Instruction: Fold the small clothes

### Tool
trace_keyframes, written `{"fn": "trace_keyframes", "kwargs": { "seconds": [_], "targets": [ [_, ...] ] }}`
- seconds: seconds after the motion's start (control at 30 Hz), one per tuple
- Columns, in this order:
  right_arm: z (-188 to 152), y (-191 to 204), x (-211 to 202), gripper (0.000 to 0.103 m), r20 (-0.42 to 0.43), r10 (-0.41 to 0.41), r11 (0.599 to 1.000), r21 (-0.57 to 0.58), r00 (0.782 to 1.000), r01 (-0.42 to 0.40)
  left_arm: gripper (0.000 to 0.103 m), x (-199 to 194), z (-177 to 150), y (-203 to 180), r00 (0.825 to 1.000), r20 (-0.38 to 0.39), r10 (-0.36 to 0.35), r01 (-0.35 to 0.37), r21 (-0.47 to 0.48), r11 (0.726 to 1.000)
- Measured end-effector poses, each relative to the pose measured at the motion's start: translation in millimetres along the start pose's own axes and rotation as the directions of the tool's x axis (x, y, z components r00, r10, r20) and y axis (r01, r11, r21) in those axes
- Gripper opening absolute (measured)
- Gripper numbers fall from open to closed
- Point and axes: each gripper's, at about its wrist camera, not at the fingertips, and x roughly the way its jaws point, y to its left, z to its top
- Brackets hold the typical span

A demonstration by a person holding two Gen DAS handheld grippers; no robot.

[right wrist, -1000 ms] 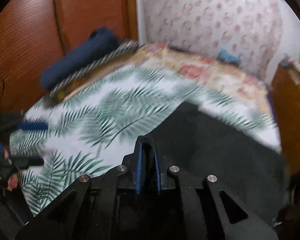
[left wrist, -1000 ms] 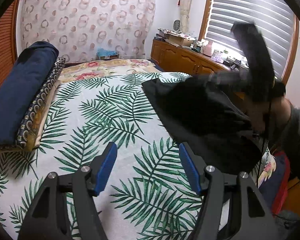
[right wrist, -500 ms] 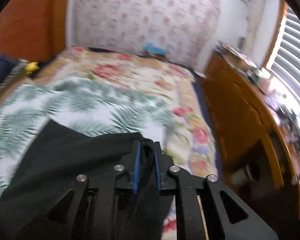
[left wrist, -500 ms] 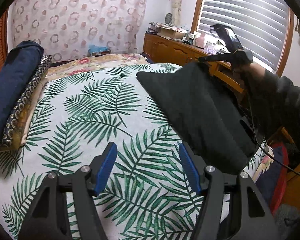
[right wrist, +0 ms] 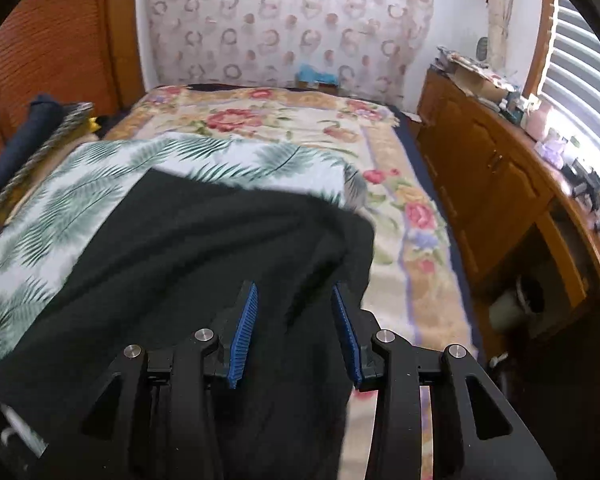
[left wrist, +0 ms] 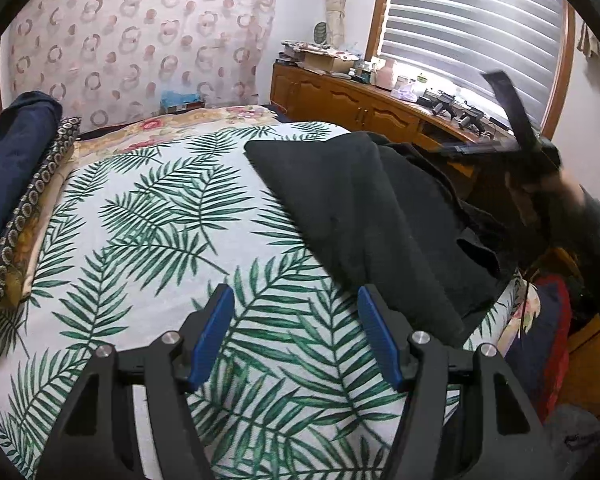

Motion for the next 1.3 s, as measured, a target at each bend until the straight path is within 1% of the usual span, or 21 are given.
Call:
{"fn": "trace_keyframes", "kwargs": {
  "seconds": [0.1,0.2,0.37,0.47,0.57,0.7,0.8,0.9,1.0,1.07,1.1,1.17,1.23,1.3],
  "targets": [
    [-25.2,7.6,-9.9,0.047,-0.016,0.025,0.999,0.024,1.0,-0.025,0.063,1.8,1.8,-8.2,1.0,0.002,-0.013,0.012,0.008,1.0],
    [-46.3,19.9,-15.4,0.048,-0.027,0.063,0.998,0.029,0.998,-0.062,0.063,4.0,3.6,-16.2,1.0,0.0,-0.018,0.018,0.022,1.0],
    [-67.1,39.5,-15.2,0.048,-0.046,0.045,0.999,0.028,0.998,-0.044,0.063,9.0,6.8,-30.3,1.0,-0.013,-0.024,0.025,0.061,0.998],
    [-72.2,45.8,-15.1,0.048,-0.051,0.03,0.999,0.018,0.998,-0.029,0.063,10.7,9.0,-34.2,1.0,-0.017,-0.022,0.023,0.07,0.997],
    [-76.0,50.1,-23.2,0.048,-0.033,0.026,1.0,0.016,0.999,-0.026,0.063,9.1,11.2,-37.0,1.0,-0.009,-0.02,0.02,0.075,0.997],
    [-75.8,60.3,-36.7,0.048,0.01,0.049,0.999,0.007,0.999,-0.049,0.063,7.9,11.2,-39.5,1.0,-0.006,-0.027,0.028,0.073,0.997],
    [-75.3,70.3,-37.4,0.048,0.023,0.074,0.997,-0.01,0.997,-0.073,0.063,9.1,9.3,-42.5,0.999,-0.015,-0.031,0.032,0.079,0.996],
    [-76.9,75.6,-28.3,0.048,-0.002,0.079,0.997,-0.022,0.997,-0.079,0.063,9.7,8.7,-43.1,0.999,-0.02,-0.029,0.031,0.082,0.996],
    [-83.4,76.5,-18.8,0.048,-0.038,0.063,0.998,-0.028,0.997,-0.064,0.063,10.4,8.7,-43.9,0.999,-0.024,-0.027,0.029,0.082,0.996],
    [-88.4,74.7,-17.4,0.048,-0.048,0.064,0.997,-0.035,0.997,-0.066,0.063,11.2,9.4,-45.5,0.999,-0.031,-0.028,0.03,0.087,0.996],
    [-89.8,73.7,-18.2,0.045,-0.048,0.064,0.997,-0.044,0.997,-0.066,0.063,11.2,9.9,-46.2,0.999,-0.034,-0.027,0.031,0.092,0.995],
    [-92.3,71.6,-22.0,0.035,-0.044,0.063,0.997,-0.051,0.997,-0.066,0.063,13.5,12.2,-51.2,0.999,-0.046,-0.026,0.031,0.126,0.991],
    [-95.2,68.4,-25.2,0.011,-0.051,0.086,0.995,-0.05,0.995,-0.088,0.063,15.8,16.5,-52.8,0.998,-0.053,-0.026,0.032,0.134,0.99],
    [-97.9,64.9,-31.0,0.007,-0.044,0.101,0.994,-0.047,0.994,-0.103,0.063,17.4,20.2,-52.5,0.998,-0.059,-0.038,0.045,0.127,0.991]
  ]
}}
